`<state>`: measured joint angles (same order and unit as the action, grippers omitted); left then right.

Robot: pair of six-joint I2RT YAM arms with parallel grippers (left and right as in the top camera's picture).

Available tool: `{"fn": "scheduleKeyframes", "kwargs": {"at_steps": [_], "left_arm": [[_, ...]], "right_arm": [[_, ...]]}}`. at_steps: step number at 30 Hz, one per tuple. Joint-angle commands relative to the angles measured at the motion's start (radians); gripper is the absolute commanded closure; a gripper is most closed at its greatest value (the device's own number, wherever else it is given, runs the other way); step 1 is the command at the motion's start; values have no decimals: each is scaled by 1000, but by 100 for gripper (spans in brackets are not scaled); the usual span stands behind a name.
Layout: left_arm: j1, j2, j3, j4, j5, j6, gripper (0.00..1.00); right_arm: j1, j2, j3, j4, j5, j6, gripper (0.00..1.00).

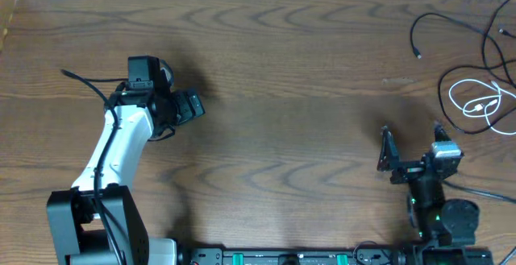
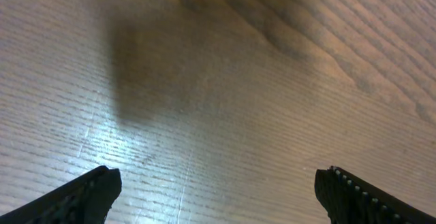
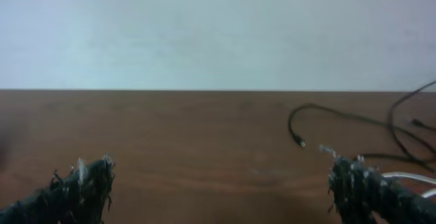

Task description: Untangle cables

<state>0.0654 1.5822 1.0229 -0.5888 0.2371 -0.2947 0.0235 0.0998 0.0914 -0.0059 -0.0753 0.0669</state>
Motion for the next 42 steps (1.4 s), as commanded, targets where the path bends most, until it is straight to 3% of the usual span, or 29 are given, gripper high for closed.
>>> {"fn": "scheduleKeyframes", "kwargs": {"at_steps": [1, 3, 27, 33, 35, 42], "left_arm": [[3, -1, 11, -1, -3, 2, 4], [3, -1, 11, -1, -3, 2, 4], [3, -21, 11, 5, -29, 2, 4], [3, -383, -124, 286, -29, 218, 4], [4, -593, -243, 388, -30, 326, 4], [3, -1062, -566, 511, -73, 370, 4]], "right_arm": [[-5, -82, -82, 10, -14, 19, 1], [-5, -95, -86, -64, -44, 30, 1], [-3, -94, -86, -59, -47, 71, 1], [-3, -94, -86, -59, -47, 71, 1], [-3, -94, -86, -59, -47, 71, 1], [-3, -94, -86, -59, -47, 71, 1]]}}
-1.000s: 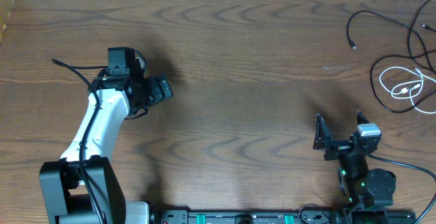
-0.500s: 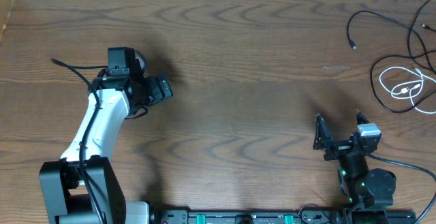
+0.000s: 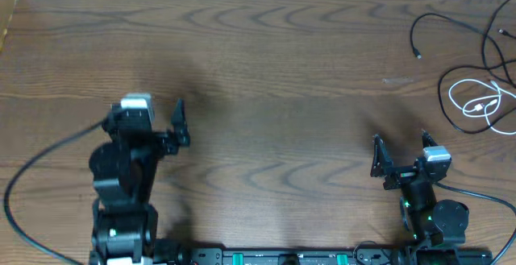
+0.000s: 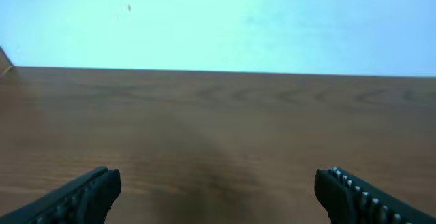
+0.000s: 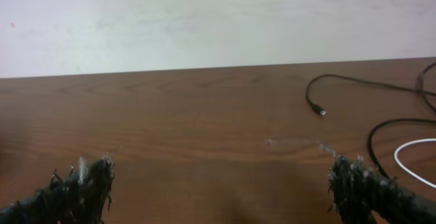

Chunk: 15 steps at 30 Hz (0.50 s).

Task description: Untangle cables

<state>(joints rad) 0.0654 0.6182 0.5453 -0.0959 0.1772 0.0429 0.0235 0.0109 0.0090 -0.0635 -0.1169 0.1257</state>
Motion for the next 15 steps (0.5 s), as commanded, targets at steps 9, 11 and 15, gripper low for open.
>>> {"fn": "scheduleKeyframes", "kwargs": {"at_steps": [9, 11, 15], "left_arm": [[0, -505, -398, 35, -7, 31, 4], [1, -561, -446, 34, -6, 31, 4], [1, -617, -509, 30, -6, 32, 4]], "right_arm": [[-3, -5, -3, -1, -5, 12, 1], [-3, -5, -3, -1, -5, 12, 1], [-3, -5, -3, -1, -5, 12, 1]]}}
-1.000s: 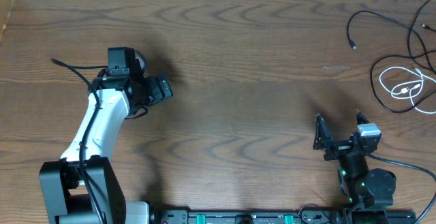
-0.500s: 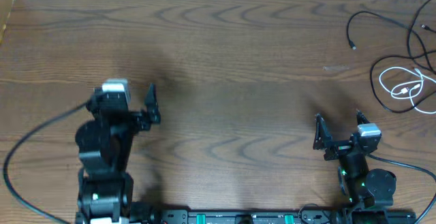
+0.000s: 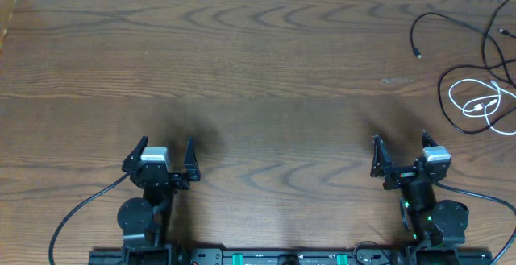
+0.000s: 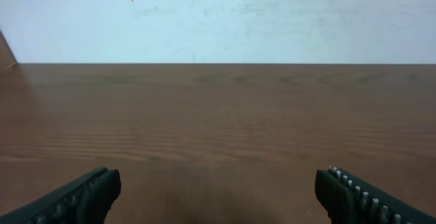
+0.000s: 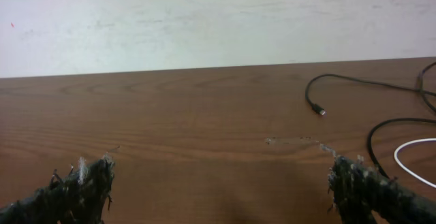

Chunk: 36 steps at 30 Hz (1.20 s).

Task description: Untangle cables

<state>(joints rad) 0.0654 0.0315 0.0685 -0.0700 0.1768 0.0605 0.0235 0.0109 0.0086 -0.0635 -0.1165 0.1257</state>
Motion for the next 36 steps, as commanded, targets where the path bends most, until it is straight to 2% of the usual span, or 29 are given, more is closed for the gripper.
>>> {"fn": "scheduleKeyframes", "kwargs": {"at_steps": [1, 36], "left_arm": [[1, -30, -48, 4, -5, 14, 4], [1, -19, -63, 11, -6, -5, 4]], "right_arm": [[-3, -5, -3, -1, -6, 11, 1], [-3, -5, -3, -1, -6, 12, 1]]}}
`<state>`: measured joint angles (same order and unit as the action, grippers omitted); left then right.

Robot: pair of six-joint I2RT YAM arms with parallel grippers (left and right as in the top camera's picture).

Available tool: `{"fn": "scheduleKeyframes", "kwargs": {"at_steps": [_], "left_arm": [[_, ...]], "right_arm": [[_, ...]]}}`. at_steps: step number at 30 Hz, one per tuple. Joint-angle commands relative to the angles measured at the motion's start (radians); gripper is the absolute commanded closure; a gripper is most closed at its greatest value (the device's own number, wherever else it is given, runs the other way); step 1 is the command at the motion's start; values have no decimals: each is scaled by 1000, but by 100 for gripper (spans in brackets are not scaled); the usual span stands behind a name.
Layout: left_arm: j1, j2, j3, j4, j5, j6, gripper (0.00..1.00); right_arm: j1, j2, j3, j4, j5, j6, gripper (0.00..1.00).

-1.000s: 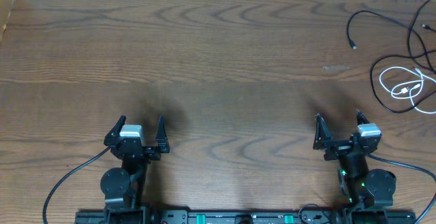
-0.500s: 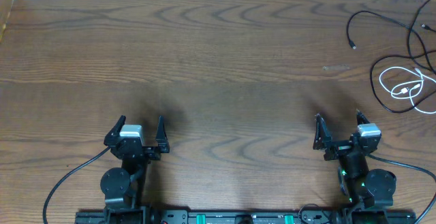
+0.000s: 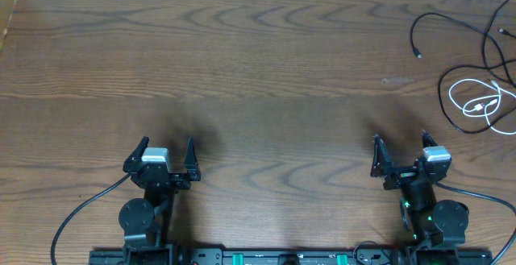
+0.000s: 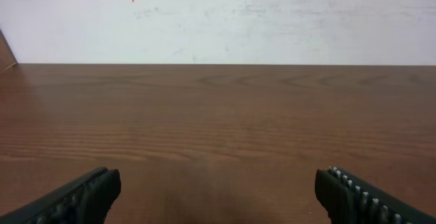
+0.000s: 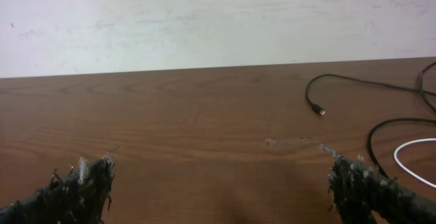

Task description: Untangle cables

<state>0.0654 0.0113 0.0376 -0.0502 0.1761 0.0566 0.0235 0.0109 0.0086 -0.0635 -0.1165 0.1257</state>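
Observation:
A tangle of cables lies at the table's far right: a black cable whose plug end (image 3: 418,54) points left, and a coiled white cable (image 3: 480,106) among more black loops. The right wrist view shows the black cable's plug (image 5: 319,111) and part of the white cable (image 5: 417,156) ahead to the right. My left gripper (image 3: 167,146) rests open at the front left, with only bare wood between its fingers (image 4: 218,193). My right gripper (image 3: 399,148) rests open at the front right, a stretch short of the cables, nothing between its fingers (image 5: 218,190).
The brown wooden table (image 3: 266,72) runs back to a white wall. Both arm bases and a rail with green lights line the front edge. The arms' own black leads trail beside their bases.
My left arm first reached out over the table's left middle, its open gripper pointing down at bare wood, while the right gripper sat near the front right. Then the left arm stood folded partway back. Afterwards both grippers rested open at the front edge, as now; the cables never moved.

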Motion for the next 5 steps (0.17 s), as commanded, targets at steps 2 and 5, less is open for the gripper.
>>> {"fn": "scheduleKeyframes", "kwargs": {"at_steps": [2, 5], "left_arm": [[1, 1, -32, -8, -5, -2, 4], [1, 1, -32, -8, -5, -2, 4]], "right_arm": [[-3, -5, -3, -1, -6, 12, 1], [-3, -5, -3, -1, -6, 12, 1]]}}
